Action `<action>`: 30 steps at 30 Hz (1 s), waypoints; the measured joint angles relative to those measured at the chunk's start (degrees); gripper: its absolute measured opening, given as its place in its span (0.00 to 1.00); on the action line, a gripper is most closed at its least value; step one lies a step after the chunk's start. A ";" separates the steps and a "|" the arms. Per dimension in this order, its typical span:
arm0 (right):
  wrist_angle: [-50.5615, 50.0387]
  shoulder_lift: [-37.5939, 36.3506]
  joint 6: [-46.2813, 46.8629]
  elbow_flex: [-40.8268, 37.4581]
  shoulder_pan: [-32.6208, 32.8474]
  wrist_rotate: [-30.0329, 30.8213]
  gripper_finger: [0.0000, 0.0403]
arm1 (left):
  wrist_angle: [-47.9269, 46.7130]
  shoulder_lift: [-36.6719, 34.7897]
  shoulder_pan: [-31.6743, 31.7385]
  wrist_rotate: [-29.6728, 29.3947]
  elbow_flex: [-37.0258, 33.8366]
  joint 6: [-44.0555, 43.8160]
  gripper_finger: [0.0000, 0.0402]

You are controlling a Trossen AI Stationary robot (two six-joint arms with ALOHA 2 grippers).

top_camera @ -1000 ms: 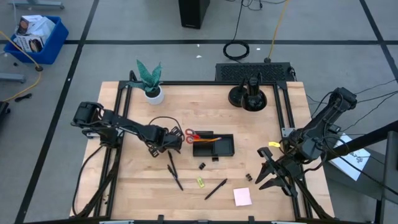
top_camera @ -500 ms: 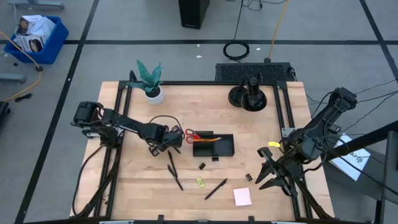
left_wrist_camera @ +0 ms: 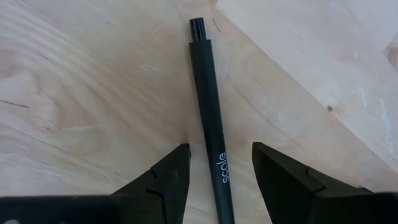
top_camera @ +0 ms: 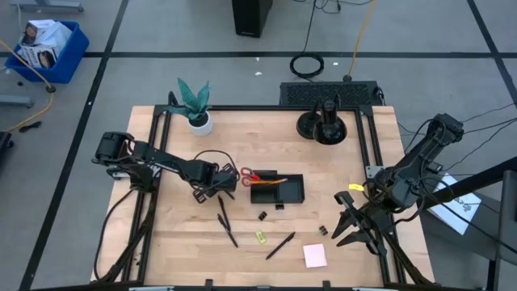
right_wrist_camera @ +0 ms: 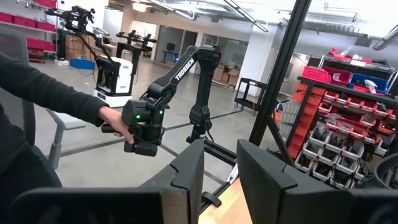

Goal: Pick and place office supplies into organizer
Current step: Put the top left black pen into the black desk organizer

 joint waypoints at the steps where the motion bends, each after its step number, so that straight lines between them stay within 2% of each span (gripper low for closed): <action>1: 0.00 0.00 0.01 0.00 0.00 0.00 0.23 | 0.00 0.00 0.03 0.02 0.00 0.00 0.45; 23: -0.02 0.00 0.01 0.00 0.00 -0.01 0.23 | -0.11 0.02 0.50 1.11 -0.07 -0.13 0.45; 26: -0.02 0.00 0.01 0.00 0.02 -0.02 0.23 | -0.09 0.06 0.75 1.64 -0.07 0.43 0.41; 30: -0.02 0.00 0.01 0.00 0.02 -0.02 0.23 | -0.13 0.07 0.96 1.99 -0.11 1.57 0.30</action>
